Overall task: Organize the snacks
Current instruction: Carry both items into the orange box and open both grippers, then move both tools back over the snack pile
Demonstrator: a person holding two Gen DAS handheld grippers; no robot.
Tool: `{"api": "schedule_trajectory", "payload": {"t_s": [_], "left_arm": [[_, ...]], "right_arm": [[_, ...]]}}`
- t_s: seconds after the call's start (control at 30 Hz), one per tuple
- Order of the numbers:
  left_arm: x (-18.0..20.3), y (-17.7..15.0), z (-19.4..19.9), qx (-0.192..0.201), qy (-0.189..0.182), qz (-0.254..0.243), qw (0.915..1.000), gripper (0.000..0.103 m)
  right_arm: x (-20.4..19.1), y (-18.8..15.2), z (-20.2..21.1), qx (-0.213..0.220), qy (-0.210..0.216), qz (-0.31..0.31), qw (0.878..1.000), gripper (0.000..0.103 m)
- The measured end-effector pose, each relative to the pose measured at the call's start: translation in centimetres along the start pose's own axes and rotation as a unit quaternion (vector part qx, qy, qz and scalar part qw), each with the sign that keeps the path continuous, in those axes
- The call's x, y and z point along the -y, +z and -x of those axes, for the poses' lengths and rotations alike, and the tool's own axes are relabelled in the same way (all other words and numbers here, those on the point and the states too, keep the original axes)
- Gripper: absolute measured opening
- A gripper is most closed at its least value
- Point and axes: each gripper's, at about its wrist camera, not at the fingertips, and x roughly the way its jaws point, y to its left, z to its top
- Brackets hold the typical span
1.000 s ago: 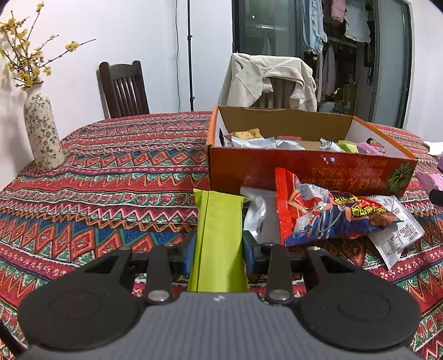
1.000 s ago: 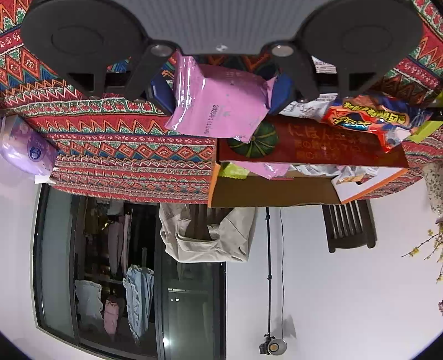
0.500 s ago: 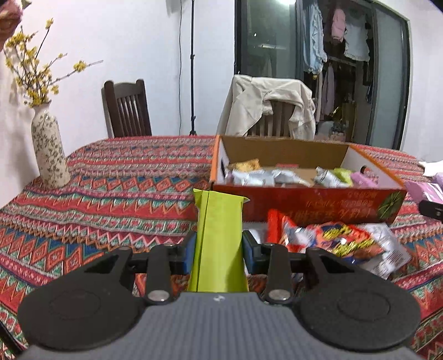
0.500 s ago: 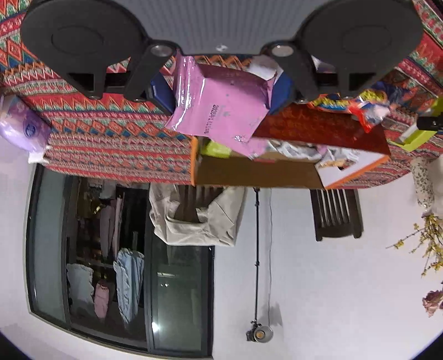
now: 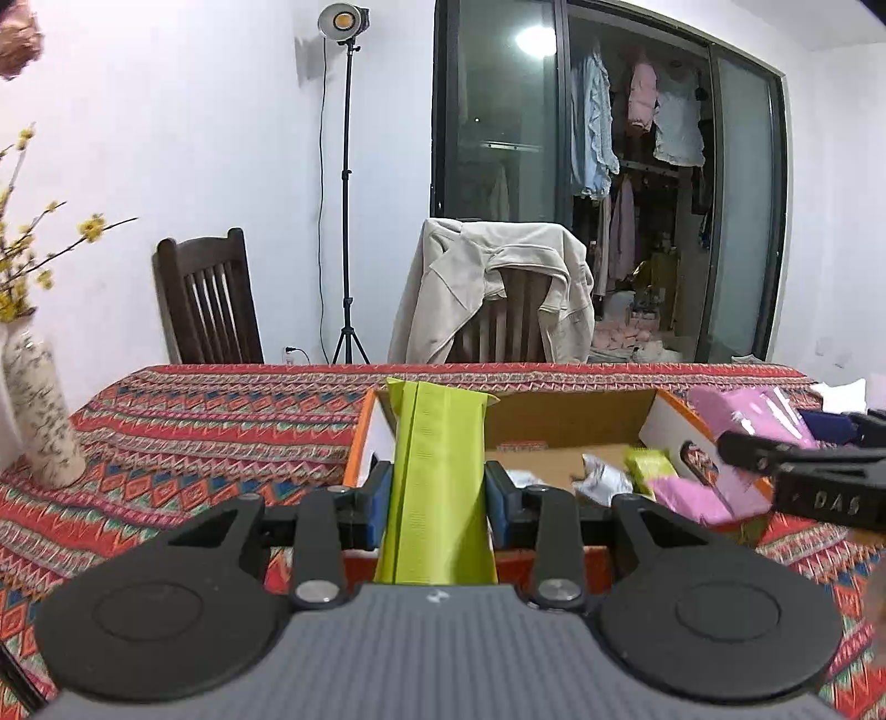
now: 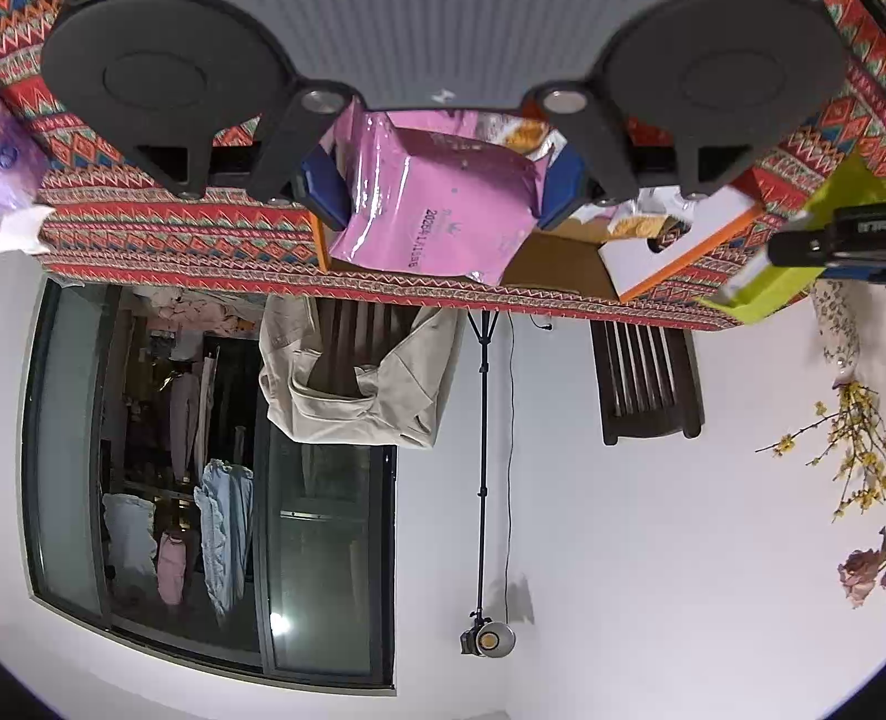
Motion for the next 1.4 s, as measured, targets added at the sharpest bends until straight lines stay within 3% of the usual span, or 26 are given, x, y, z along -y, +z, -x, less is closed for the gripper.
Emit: {"api": "schedule_trajectory", "payload": {"t_s": [0.43, 0.83, 0.9, 0.97, 1.1, 1.13, 1.4], "left_arm": [[1.4, 3.4, -7.7, 0.005, 0.007, 0.022, 0.9997, 0.035], [0.7, 0.9, -11.7, -0.036, -0.003, 0.031, 0.9989, 0.036], [0.4, 0.8, -11.5, -0.031, -0.004, 0.036, 0.9988, 0.041], [-0.1, 0.9, -11.2, -0.023, -0.011, 0.048, 0.9985, 0.071], [-0.6, 1.1, -10.2, 0.002, -0.019, 0.061, 0.9980, 0.099], [-0.7, 1.1, -9.8, 0.008, -0.020, 0.067, 0.9975, 0.103], [-0.4, 1.9, -9.1, 0.017, -0.011, 0.067, 0.9976, 0.103]], "right_arm": [[-0.1, 1.4, -7.9, -0.032, -0.014, -0.021, 0.999, 0.073], [0.4, -0.7, -11.1, -0.060, -0.003, -0.026, 0.998, 0.074], [0.4, -0.9, -11.1, -0.059, -0.003, -0.020, 0.998, 0.077], [0.4, -1.0, -11.0, -0.056, -0.001, -0.020, 0.998, 0.082], [0.7, -1.0, -10.3, -0.045, 0.010, -0.036, 0.998, 0.103], [0.9, -0.9, -10.0, -0.039, 0.012, -0.041, 0.998, 0.103], [1.0, -0.2, -8.5, -0.022, 0.004, -0.042, 0.999, 0.103]]}}
